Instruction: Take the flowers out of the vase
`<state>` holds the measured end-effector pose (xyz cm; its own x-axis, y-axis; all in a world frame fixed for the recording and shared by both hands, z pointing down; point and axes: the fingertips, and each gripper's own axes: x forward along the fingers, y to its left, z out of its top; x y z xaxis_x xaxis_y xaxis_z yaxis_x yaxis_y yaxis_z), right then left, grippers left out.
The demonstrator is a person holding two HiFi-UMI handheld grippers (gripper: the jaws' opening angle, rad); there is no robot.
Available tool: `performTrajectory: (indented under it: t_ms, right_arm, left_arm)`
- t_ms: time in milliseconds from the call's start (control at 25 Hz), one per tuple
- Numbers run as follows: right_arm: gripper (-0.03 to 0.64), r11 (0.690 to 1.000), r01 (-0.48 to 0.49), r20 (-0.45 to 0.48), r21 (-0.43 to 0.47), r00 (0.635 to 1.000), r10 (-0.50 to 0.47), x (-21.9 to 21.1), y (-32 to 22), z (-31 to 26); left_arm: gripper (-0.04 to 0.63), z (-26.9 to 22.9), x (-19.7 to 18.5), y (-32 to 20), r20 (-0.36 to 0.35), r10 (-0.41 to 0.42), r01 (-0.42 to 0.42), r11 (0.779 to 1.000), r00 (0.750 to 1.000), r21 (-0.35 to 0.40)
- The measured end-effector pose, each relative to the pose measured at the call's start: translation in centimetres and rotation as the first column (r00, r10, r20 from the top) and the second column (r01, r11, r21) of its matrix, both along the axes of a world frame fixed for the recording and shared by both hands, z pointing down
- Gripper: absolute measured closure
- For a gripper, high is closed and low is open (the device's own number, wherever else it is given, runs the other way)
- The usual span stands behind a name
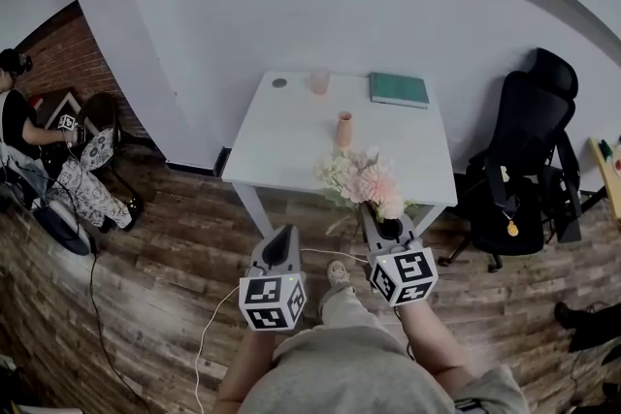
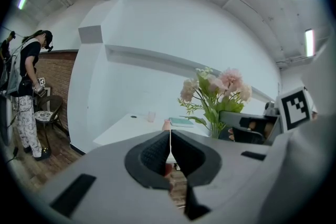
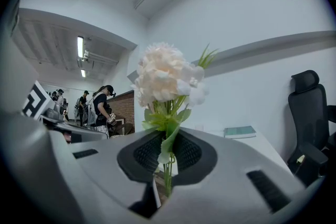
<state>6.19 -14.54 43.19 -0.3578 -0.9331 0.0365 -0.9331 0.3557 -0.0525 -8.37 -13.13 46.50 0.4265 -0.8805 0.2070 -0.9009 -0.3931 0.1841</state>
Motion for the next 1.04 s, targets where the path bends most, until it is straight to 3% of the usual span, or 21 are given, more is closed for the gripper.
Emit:
performTrajectory:
  t_ms: [1040]
  right_arm:
    - [0.594,1.000,-0.019,0.005,0.014,1.000,0.019,0.3,-1.1,-0.5]
  left_arm:
    - [0.588,0.2,0.4,-1.2,-0.006,0.016,-0.016,1.000,1.000,-0.004]
